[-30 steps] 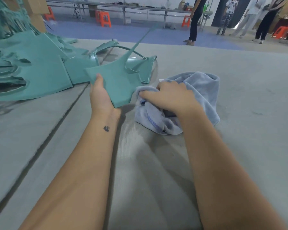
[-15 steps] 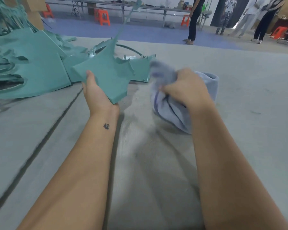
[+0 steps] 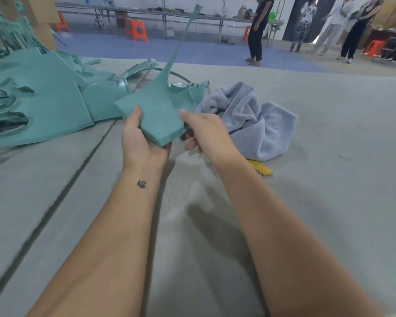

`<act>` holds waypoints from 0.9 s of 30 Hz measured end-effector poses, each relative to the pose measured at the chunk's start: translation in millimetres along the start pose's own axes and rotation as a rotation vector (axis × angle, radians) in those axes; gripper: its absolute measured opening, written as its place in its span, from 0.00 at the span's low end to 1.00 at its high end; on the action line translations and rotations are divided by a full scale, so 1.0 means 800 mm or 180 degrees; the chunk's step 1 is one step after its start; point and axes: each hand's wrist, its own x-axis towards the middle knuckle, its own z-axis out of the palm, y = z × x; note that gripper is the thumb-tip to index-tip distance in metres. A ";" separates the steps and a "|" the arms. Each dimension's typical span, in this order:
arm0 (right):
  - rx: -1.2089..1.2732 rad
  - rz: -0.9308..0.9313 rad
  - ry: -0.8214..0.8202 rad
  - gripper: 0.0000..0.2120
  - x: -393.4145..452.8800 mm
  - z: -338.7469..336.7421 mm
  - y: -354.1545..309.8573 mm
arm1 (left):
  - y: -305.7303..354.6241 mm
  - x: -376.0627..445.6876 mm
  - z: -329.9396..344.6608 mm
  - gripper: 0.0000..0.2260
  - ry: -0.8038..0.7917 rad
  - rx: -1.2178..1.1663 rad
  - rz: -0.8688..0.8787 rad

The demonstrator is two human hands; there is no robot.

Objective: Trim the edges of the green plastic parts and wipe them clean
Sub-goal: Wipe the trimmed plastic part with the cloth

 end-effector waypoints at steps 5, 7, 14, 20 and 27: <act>0.1087 0.0150 0.0011 0.07 0.012 -0.003 0.008 | -0.001 -0.001 -0.003 0.13 -0.0014 0.0120 -0.0113; 0.1410 0.0205 0.0351 0.09 0.017 -0.020 0.010 | 0.003 0.001 -0.007 0.08 0.0254 0.0212 -0.0084; 0.1363 0.0700 0.0296 0.05 0.013 -0.081 0.017 | -0.005 0.006 -0.008 0.04 0.0245 0.1930 -0.0420; 0.3438 0.0238 -0.0203 0.21 0.004 -0.098 0.017 | -0.014 0.001 -0.008 0.09 0.0008 0.2007 -0.0054; 0.2577 0.0257 0.0402 0.15 -0.008 -0.013 -0.003 | -0.010 -0.010 0.002 0.09 -0.0234 0.1985 0.0131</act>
